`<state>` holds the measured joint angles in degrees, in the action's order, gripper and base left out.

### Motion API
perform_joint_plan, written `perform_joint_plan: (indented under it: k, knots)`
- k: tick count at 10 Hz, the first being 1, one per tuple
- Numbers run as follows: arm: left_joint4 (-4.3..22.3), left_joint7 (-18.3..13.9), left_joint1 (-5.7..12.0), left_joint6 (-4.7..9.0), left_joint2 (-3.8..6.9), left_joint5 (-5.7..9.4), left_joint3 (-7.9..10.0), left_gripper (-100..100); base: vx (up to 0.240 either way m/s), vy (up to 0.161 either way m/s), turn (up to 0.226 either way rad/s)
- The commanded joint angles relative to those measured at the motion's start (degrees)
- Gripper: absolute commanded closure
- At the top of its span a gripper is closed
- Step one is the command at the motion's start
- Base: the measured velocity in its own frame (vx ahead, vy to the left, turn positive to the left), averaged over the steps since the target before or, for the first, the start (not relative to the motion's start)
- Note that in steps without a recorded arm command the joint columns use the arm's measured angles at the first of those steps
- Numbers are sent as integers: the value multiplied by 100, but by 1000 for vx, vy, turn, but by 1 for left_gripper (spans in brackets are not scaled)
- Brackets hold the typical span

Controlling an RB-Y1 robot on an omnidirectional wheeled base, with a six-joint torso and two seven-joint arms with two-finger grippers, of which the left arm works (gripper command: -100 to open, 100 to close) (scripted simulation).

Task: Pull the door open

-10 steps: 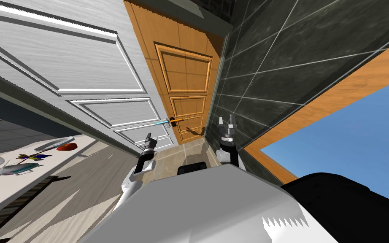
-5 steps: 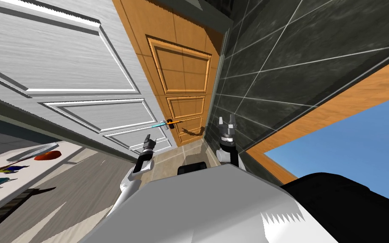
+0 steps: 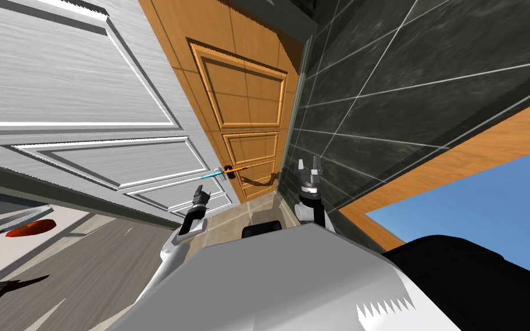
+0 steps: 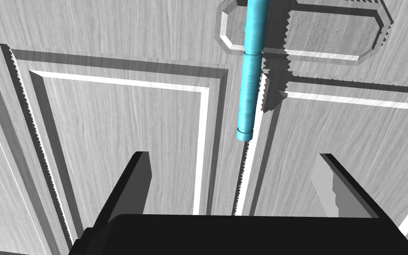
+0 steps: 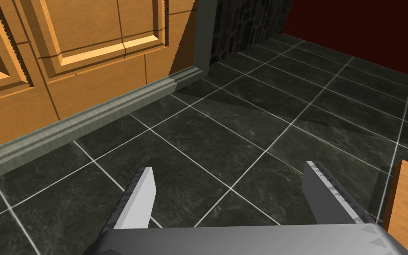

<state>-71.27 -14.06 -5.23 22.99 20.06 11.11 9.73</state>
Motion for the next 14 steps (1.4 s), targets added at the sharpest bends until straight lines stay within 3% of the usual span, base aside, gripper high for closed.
perform_joint_plan:
  k: [1,4,5,8,11,13,14]
  knots:
    - [224,-27,77,-38,49,12,41,-100,134,22,-77]
    - [471,-66,165,-88,124,30,88,-100,110,17,-43]
    - [430,-64,152,-78,117,28,78,-100,40,3,-6]
    - [622,-22,127,-95,193,49,268,-100,148,104,45]
    - [714,8,168,-99,189,52,328,-100,177,114,-5]
    - [711,21,281,-88,107,33,250,-100,214,39,-98]
    - [675,13,229,-120,147,44,288,-100,108,-4,-37]
